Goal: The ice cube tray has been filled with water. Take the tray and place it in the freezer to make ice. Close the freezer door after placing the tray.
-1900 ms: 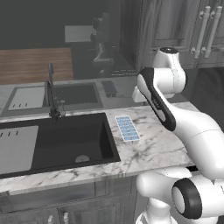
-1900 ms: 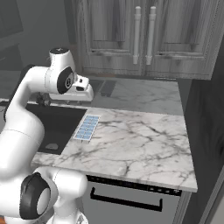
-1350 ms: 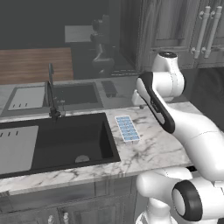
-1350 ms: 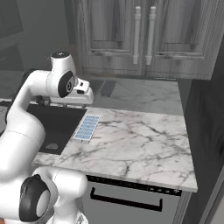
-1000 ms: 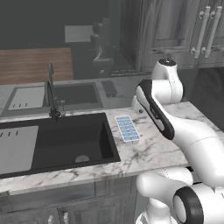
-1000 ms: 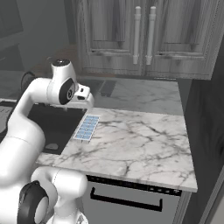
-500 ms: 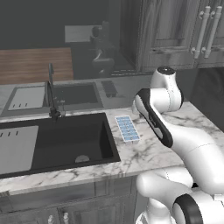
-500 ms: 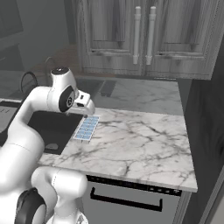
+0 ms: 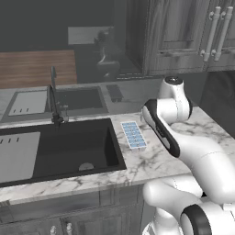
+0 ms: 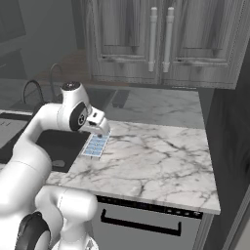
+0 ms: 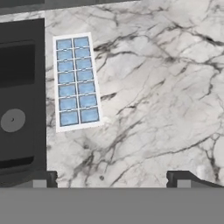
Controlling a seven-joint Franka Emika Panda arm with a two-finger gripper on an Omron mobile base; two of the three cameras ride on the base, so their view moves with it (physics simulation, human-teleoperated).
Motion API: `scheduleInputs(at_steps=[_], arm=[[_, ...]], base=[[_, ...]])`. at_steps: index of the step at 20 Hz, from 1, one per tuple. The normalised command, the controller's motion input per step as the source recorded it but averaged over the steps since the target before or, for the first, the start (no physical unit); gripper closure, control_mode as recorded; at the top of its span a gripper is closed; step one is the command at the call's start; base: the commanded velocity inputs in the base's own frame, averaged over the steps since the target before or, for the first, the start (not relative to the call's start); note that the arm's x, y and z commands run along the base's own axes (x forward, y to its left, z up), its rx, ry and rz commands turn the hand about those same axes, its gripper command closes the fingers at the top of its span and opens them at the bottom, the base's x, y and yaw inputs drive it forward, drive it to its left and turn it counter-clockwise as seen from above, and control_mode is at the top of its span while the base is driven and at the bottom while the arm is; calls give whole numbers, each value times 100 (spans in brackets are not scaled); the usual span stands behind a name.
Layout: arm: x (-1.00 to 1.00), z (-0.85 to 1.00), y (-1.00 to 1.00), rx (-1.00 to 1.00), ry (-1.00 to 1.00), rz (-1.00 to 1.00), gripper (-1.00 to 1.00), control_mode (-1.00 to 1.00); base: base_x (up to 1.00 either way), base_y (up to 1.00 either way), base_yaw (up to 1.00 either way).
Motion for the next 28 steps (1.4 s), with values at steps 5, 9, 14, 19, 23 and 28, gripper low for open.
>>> scheduleInputs(at_steps=[5,9,14,19,23,28], arm=[[3,-28,-13,0,0,-4,-100,-100],[0,-24,-1,0,0,0,-100,-100],[0,-24,0,3,0,0,-100,-100],[-1,-28,0,3,0,0,-100,-100],[-8,-27,0,5,0,0,-100,-100],[-2,-12,0,7,0,0,-100,-100]], base=[[0,0,0],[0,0,0],[0,0,0],[0,0,0],[0,0,0],[0,0,0]])
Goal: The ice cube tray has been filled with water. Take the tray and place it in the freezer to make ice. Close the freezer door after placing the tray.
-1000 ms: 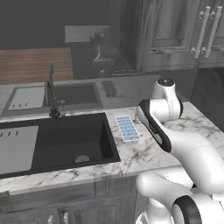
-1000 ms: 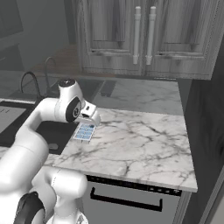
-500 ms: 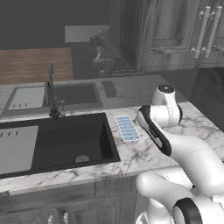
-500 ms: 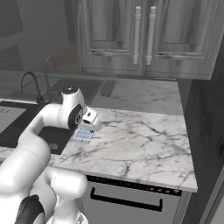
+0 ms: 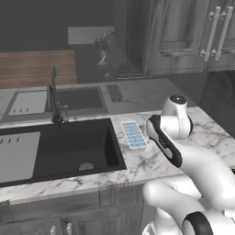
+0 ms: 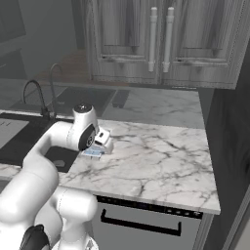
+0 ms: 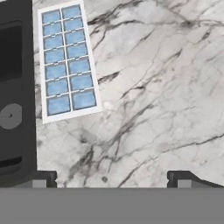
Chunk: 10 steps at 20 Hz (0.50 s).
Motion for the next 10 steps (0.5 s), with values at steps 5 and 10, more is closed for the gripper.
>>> scheduleInputs(at_steps=[5,10], arm=[[-2,-9,0,6,0,-1,-100,-100],[0,-8,0,5,-4,-8,-100,-100]], base=[[0,0,0],[0,0,0]])
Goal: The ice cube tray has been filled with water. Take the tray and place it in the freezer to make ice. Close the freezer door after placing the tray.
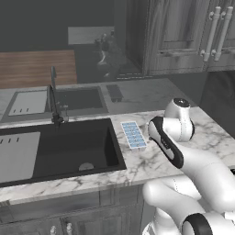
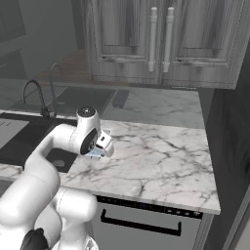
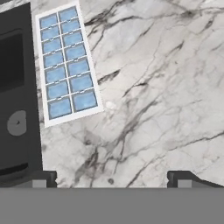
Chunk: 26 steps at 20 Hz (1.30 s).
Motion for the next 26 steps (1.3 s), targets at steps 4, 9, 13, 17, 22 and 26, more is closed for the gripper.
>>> scheduleInputs(at_steps=[4,9,13,17,22,26], arm=[[-1,-7,0,10,-3,-9,-100,-100],[-1,-6,4,12,-1,-8,-100,-100],[0,-9,10,13,-1,-5,-100,-100],[0,-3,3,14,0,-1,-100,-100],[0,0,2,10,0,0,-100,-100],[2,0,1,5,-1,0,-100,-100]], base=[[0,0,0],[0,0,0],[0,0,0],[0,0,0],[0,0,0],[0,0,0]])
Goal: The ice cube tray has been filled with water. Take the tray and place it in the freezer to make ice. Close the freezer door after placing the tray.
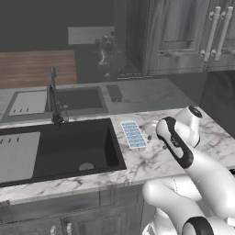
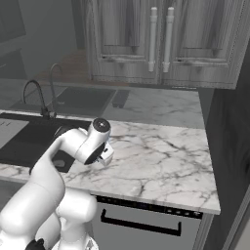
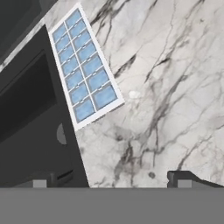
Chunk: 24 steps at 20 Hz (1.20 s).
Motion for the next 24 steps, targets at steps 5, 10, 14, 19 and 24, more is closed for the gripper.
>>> scheduleInputs(at_steps=[5,10,14,19,24], arm=[[9,-5,3,4,-3,0,-100,-100],[17,-12,13,0,-4,-2,-100,-100],[22,-13,2,0,-2,-3,-100,-100],[15,-11,0,0,0,-2,-100,-100],[3,-7,0,0,0,0,-100,-100]], base=[[0,0,0],[0,0,0],[0,0,0],[0,0,0],[0,0,0]])
